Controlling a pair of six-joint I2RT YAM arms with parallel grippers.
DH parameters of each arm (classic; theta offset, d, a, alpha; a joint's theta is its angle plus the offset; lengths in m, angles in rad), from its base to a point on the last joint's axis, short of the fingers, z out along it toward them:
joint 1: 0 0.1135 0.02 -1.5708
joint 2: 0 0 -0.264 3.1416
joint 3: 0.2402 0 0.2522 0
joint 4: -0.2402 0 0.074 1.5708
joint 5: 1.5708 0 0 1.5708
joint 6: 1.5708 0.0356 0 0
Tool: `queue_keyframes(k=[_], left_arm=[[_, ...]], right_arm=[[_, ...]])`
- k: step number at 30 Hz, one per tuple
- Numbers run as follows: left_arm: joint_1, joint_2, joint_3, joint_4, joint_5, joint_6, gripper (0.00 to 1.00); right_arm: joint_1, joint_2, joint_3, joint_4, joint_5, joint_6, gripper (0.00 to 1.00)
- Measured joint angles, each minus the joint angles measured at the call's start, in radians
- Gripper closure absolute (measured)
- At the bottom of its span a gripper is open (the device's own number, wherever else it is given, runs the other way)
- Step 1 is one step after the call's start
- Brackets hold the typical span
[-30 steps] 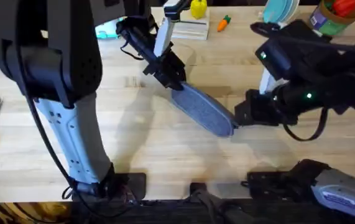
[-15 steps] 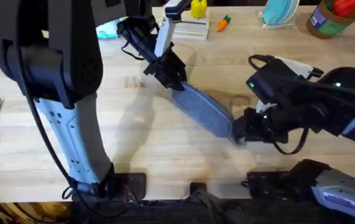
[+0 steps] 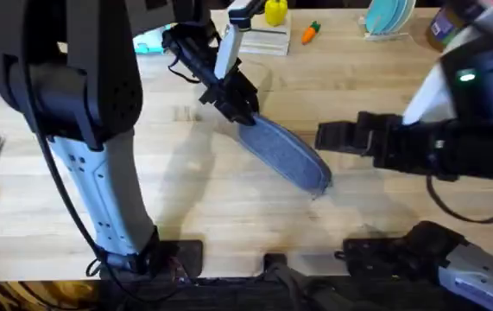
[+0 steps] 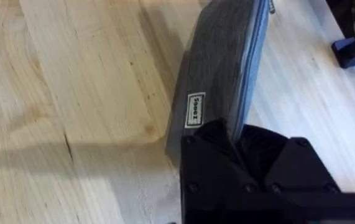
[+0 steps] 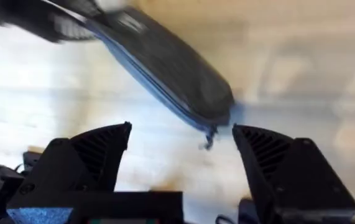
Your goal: Unzip the bag, pick up the pens from the table one at a time and place them inside, then zip the bag closed.
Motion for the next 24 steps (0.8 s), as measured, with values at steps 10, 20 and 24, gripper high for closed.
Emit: queue_keyframes(k=[10,20,24], left_arm=[[0.001,0.000,0.000,-0.004,0.015,-0.003,0.353],[0.001,0.000,0.000,0.018,0.028,-0.007,0.008],[0.001,0.000,0.000,0.021,0.029,-0.007,0.006]], right_arm=[[0.000,-0.048,0.020,0.007,0.128,-0.101,0.005],[0.000,-0.048,0.020,0.007,0.173,-0.111,0.005],[0.000,-0.048,0.020,0.007,0.181,-0.119,0.005]])
